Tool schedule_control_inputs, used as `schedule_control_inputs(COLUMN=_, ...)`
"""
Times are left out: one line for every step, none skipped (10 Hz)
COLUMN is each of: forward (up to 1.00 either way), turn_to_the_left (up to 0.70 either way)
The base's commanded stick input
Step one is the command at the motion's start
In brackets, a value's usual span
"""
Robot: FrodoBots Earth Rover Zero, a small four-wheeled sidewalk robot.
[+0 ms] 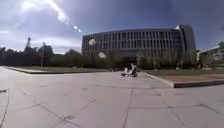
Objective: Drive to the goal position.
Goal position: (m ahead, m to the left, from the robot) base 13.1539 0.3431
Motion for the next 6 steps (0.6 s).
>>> schedule_control_inputs(forward=0.50, turn_to_the_left=0.00)
schedule_control_inputs(forward=0.50, turn_to_the_left=0.00)
schedule_control_inputs(forward=0.50, turn_to_the_left=0.00)
schedule_control_inputs(forward=0.50, turn_to_the_left=0.00)
schedule_control_inputs(forward=0.50, turn_to_the_left=0.00)
schedule_control_inputs(forward=0.50, turn_to_the_left=0.00)
